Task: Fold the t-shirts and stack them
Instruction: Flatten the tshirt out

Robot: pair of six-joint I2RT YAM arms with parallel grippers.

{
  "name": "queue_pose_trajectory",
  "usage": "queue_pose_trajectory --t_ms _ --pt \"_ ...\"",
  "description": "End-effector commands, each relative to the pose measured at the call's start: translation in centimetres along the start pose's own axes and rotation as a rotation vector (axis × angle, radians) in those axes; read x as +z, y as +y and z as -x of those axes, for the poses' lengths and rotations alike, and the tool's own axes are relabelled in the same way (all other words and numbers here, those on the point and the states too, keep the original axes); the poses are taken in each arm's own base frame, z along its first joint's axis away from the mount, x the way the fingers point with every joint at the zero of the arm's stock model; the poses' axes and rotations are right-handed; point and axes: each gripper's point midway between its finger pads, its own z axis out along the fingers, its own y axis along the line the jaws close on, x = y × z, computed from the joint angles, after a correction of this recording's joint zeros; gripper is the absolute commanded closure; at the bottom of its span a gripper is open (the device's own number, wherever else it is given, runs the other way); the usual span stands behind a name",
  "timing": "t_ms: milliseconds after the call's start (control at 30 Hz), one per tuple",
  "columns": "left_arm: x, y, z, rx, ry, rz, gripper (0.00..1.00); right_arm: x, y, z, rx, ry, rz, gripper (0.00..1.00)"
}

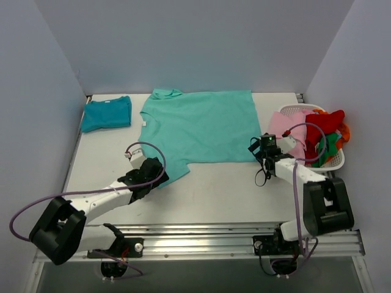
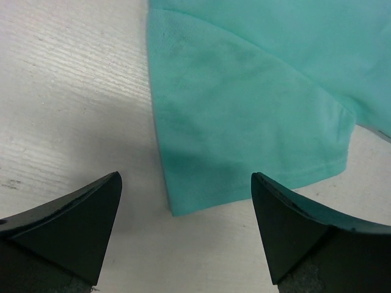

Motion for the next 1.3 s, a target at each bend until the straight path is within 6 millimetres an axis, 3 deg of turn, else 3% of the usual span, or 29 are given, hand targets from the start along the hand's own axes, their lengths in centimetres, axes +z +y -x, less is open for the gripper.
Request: queue_pose_trajectory --t_ms 0,100,200,300,433,467,567,633,667,700,733,867,1133,1267 --pt "1.3 -0.5 -0.5 -0.02 0.001 0.001 0.03 2.2 -0.2 -2.2 0.01 0.058 -0.024 0.02" --pt "2.4 -0.7 -1.3 -0.012 0.02 0.008 0.0 2.9 -0.3 -2.7 0.009 0.065 -0.031 0.04" --pt "3.2 -0.8 -1.9 -0.009 0.03 0.005 0.11 3.2 -0.3 -2.6 0.007 0.06 -0.039 0.05" --pt "3.8 -0.9 -2.4 -0.004 0.043 0.005 0.24 3.6 -0.3 -2.7 0.007 0.058 -0.045 0.07" --pt "4.5 -2.0 -2.4 -0.01 0.043 -0.022 0.53 3.9 -0.4 -2.9 0.002 0.06 -0.048 0.13" --pt "4.6 -2.0 -2.5 -0.007 0.047 -0.021 0.65 4.0 -0.5 -3.0 0.003 0.06 -0.049 0.17" --pt "5.1 -1.9 -3.0 -0.001 0.056 -0.017 0.81 4.2 -0.6 -3.1 0.001 0.062 -0.044 0.33" --pt "5.2 -2.1 -3.0 0.0 0.059 -0.024 0.86 4.2 -0.5 -3.2 -0.001 0.065 -0.034 0.47" --pt "5.2 -2.1 -3.0 0.001 0.059 -0.024 0.89 4.3 -0.5 -3.2 0.001 0.064 -0.029 0.58" --pt "5.2 -2.1 -3.0 0.003 0.057 -0.024 0.92 4.3 -0.6 -3.3 0.001 0.065 -0.031 0.62" --pt "5.2 -2.0 -3.0 0.006 0.058 -0.022 0.94 4.4 -0.6 -3.3 0.002 0.065 -0.029 0.67" --pt "4.8 -1.8 -2.6 0.005 0.046 -0.021 0.96 4.6 -0.8 -3.5 0.005 0.073 -0.03 0.99" --pt "3.7 -1.2 -1.8 0.009 0.031 -0.022 0.98 3.5 -0.9 -3.4 0.005 0.081 -0.018 1.0" --pt "0.8 -1.1 -0.6 -0.011 0.019 -0.044 0.98 1.3 -1.2 -2.4 0.008 0.073 -0.009 1.0"
